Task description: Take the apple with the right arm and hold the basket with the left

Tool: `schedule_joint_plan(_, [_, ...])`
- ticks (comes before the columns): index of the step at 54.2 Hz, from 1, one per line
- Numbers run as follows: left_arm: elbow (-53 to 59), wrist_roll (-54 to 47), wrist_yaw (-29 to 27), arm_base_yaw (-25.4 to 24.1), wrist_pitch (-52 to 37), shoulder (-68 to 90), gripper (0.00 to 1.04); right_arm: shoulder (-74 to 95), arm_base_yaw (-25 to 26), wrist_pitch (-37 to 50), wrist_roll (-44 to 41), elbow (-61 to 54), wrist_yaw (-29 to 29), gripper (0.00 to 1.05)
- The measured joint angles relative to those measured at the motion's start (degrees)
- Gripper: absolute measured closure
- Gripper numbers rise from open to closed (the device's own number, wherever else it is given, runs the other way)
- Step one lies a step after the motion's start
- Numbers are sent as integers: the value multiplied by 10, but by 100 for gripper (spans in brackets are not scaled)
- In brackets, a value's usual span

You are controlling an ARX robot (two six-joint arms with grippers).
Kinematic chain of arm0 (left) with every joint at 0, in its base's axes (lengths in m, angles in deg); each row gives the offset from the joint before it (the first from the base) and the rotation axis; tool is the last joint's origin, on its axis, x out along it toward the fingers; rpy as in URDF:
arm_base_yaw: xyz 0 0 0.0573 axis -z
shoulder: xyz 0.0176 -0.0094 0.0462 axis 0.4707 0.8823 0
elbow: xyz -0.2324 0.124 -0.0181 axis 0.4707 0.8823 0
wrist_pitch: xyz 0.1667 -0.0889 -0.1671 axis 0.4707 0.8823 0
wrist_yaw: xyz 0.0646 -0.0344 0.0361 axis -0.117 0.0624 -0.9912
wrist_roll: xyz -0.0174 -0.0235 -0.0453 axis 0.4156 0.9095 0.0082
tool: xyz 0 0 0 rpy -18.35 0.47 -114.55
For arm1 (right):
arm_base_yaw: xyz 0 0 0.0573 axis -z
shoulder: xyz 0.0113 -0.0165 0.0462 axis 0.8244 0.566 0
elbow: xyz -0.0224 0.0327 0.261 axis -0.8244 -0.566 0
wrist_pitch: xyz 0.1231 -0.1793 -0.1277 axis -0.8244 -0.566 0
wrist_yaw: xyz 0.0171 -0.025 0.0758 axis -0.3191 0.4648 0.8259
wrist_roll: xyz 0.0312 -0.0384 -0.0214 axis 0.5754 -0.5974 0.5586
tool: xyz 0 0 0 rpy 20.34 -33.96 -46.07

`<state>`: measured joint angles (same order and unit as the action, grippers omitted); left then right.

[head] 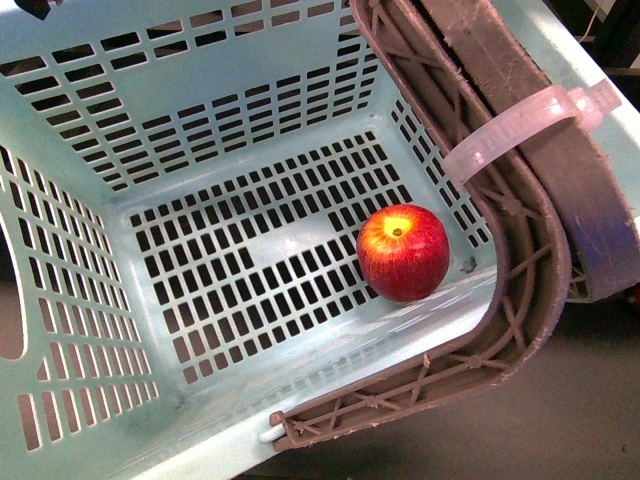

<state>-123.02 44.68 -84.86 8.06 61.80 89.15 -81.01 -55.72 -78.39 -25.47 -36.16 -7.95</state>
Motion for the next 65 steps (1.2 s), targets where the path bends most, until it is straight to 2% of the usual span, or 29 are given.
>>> schedule_joint_plan(4, [14, 2, -51, 0, -59, 0, 88, 0, 0, 0, 0, 0, 0, 9])
schedule_joint_plan(8, [14, 4, -79, -24, -68, -1, 88, 0, 0, 0, 0, 0, 1, 9])
schedule_joint_plan(22, [33, 140, -94, -195, -67, 8, 88, 0, 0, 0, 0, 0, 1, 9])
schedule_joint_plan(29, [25, 184, -102, -245, -69, 53, 88, 0, 0, 0, 0, 0, 1, 9])
schedule_joint_plan(41, [-22, 296, -96, -270, -71, 141, 88, -1, 0, 0, 0, 0, 1, 9])
schedule_joint_plan(48, [-50, 367, -119, -275, -74, 180, 88, 0, 0, 0, 0, 0, 1, 9])
schedule_joint_plan(57, [-76, 375, -123, -290, -72, 213, 88, 0, 0, 0, 0, 0, 1, 9])
schedule_joint_plan(65, [-76, 344, -111, -308, -77, 229, 88, -1, 0, 0, 0, 0, 1, 9])
